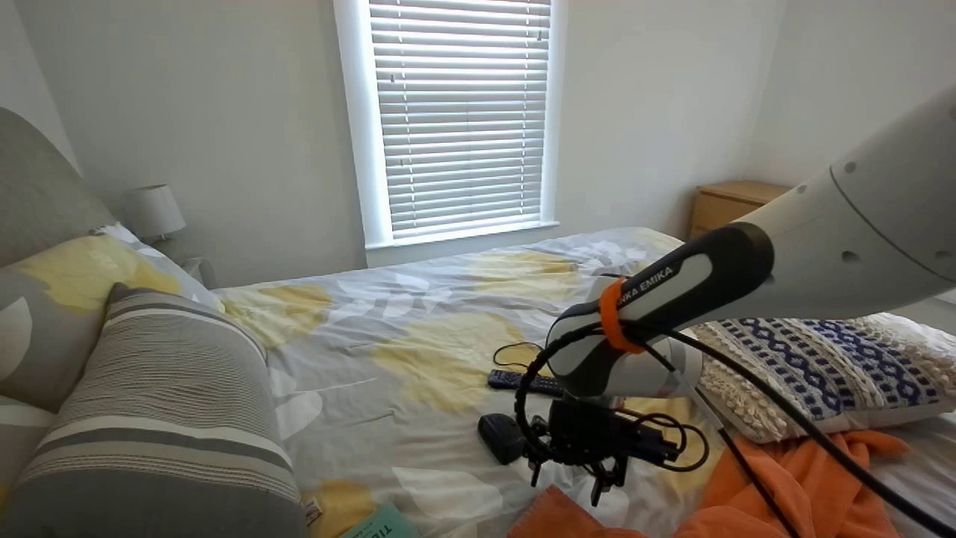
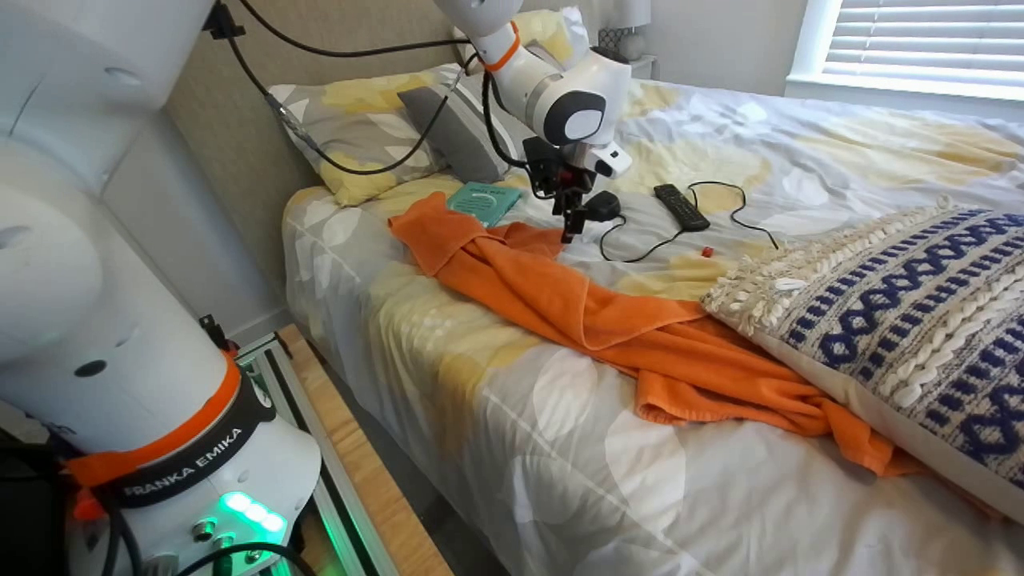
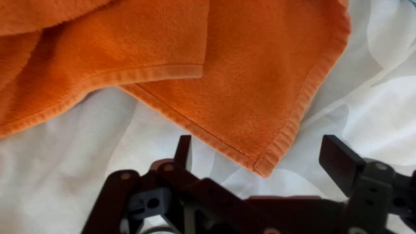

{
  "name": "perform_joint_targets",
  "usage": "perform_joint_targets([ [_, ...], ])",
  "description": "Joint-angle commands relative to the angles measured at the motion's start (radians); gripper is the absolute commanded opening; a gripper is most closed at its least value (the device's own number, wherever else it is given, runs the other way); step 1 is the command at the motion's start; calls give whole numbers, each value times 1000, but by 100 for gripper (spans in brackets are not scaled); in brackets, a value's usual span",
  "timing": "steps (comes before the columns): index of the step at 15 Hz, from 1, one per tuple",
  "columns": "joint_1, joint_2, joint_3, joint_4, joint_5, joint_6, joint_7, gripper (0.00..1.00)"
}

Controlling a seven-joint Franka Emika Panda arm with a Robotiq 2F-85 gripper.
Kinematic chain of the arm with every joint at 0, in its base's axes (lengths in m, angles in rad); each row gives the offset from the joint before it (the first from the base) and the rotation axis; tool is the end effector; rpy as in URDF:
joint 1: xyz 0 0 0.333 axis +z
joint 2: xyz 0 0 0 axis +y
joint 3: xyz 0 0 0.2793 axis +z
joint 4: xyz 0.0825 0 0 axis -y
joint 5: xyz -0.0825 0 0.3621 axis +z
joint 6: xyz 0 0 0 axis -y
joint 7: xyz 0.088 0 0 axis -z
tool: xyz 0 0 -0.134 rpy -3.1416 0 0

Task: Spread the right corner of the towel over the bed

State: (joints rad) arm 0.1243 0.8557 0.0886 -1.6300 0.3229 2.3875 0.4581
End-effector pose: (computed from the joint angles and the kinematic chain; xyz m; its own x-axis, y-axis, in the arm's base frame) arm 0.6122 0.1392 0.0785 0.8536 -0.4654 -0.2341 -0.5074 -0.8446 -0.1710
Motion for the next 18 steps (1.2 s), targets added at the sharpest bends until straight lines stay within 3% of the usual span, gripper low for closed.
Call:
perform_joint_targets([
  [1,29,88,-25,129,1,-47,66,73],
  [8,43,143,-51,227,-18,-138,113,18],
  [12,42,166,-59,264,-18,-171,122,32],
  [14,42,176,-61,281,-15,-180,133,54],
  [18,40,197,-65,311,-14,-183,163,72],
])
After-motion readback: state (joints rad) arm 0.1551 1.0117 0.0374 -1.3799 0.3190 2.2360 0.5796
